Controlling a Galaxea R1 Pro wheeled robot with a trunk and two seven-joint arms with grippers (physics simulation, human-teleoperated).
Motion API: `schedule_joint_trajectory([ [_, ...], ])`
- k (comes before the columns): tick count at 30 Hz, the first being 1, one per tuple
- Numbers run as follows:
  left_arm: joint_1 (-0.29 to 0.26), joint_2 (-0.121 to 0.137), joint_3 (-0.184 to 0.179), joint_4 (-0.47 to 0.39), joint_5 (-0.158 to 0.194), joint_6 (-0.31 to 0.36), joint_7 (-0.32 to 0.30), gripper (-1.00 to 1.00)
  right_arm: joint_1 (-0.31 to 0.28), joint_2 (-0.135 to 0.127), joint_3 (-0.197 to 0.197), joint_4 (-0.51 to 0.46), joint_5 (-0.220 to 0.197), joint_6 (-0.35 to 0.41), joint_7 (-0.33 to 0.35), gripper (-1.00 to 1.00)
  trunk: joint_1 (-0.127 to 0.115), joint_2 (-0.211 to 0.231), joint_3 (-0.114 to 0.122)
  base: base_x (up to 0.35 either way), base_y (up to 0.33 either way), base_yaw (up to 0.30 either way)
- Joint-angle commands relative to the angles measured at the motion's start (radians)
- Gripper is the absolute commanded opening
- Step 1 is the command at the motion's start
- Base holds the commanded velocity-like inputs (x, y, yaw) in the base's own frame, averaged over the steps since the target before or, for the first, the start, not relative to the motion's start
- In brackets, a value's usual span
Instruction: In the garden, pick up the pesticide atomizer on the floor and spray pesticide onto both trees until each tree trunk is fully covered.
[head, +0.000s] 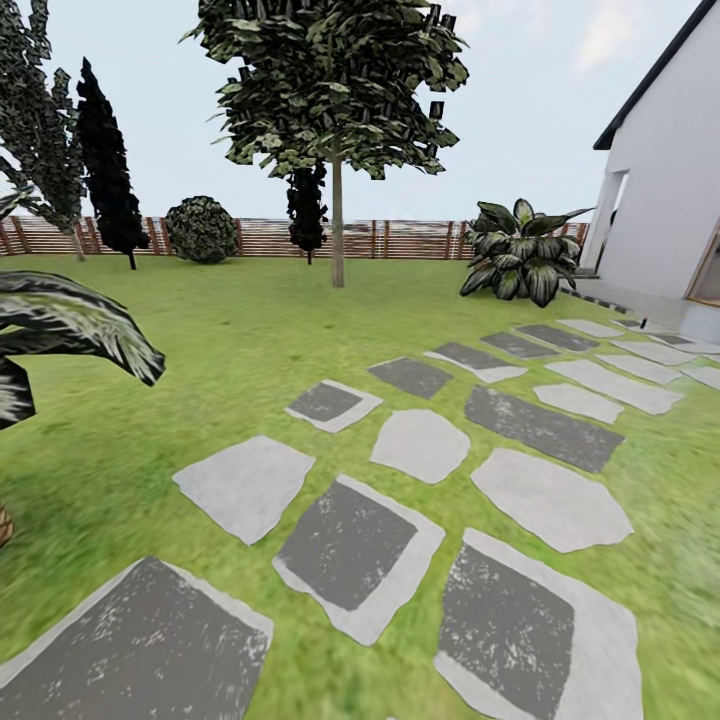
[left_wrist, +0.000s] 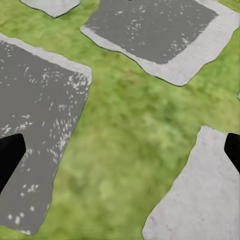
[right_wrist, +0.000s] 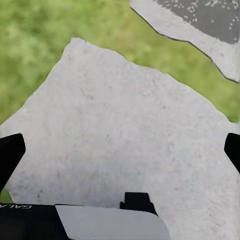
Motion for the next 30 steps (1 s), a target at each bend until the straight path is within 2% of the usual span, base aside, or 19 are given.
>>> schedule_joint_trajectory([
  [1,0.000,0.000,0.000,-0.001,0.000,-0.001,0.000,1.00,-0.001,0.000,0.001,0.001,0.001,-0.003,0.000,1.00,0.000,0.000,-0.001,0.238,0.000,0.000],
  [22,0.000,0.000,0.000,-0.001,0.000,-0.001,0.000,1.00,-0.001,0.000,0.000,0.001,0.001,-0.003,0.002,1.00,0.000,0.000,-0.001,0.240,-0.001,0.000],
  [30,0.000,0.000,0.000,-0.001,0.001,-0.001,0.001,1.00,-0.001,-0.003,-0.001,0.001,0.001,-0.003,0.002,1.00,0.000,0.000,-0.001,0.241,-0.079,0.000],
])
